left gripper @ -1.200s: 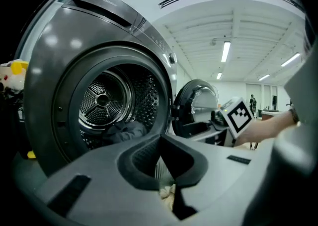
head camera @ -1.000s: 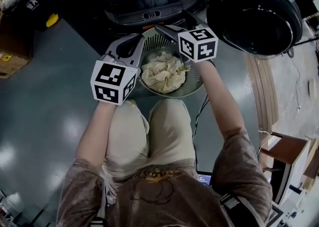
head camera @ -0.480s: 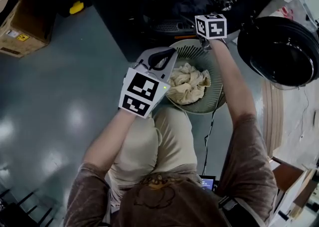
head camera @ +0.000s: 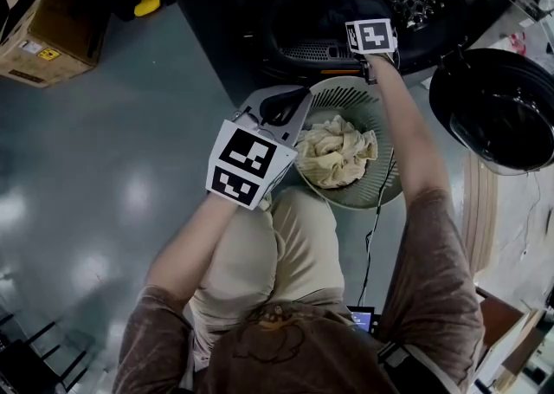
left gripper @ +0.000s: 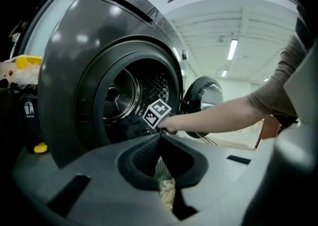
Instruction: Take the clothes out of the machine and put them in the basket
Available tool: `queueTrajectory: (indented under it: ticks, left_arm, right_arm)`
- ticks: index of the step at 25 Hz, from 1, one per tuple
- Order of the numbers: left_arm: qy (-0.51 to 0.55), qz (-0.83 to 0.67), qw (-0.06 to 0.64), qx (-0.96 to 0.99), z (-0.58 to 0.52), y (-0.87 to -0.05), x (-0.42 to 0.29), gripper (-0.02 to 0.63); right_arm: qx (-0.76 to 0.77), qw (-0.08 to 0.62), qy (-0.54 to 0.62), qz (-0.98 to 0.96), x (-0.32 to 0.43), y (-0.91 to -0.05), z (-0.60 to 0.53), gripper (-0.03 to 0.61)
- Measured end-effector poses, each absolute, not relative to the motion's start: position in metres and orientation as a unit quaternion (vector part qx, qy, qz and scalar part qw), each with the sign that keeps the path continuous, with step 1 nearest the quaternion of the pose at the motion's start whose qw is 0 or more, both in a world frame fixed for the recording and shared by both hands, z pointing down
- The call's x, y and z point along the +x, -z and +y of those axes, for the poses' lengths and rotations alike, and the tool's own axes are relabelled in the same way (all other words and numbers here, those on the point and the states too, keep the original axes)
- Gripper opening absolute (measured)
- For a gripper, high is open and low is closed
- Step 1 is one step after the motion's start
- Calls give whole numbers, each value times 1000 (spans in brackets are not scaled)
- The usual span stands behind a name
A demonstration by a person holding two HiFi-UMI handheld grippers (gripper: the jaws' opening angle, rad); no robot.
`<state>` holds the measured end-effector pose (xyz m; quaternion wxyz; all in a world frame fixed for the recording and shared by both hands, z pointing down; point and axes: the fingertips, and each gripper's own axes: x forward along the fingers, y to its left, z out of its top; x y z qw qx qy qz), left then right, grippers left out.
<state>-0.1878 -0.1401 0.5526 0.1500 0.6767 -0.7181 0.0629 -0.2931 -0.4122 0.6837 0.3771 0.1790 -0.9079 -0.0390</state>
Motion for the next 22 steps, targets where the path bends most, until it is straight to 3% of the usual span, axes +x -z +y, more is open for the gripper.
queueTrajectory:
  ticks: [2,6,13,22]
  left_arm:
    - [-65,-715,149,680,-140,-553,-185,8]
    - [-65,-710,150,685,-138,-554,-180,8]
    - [-58,-695,150,700,-134,-550,-164,8]
    - [-51,-681,147,716,-140,-548,-140,8]
  right_arm:
    - [183,377,43,-907,-292,-683,-413,528]
    - [200,381,71,-900,-287,-681,-418,420]
    - [209,394,123,-887,-270,-678,-422,60]
    - [200,295,66,-932,-236,-628,-398,43]
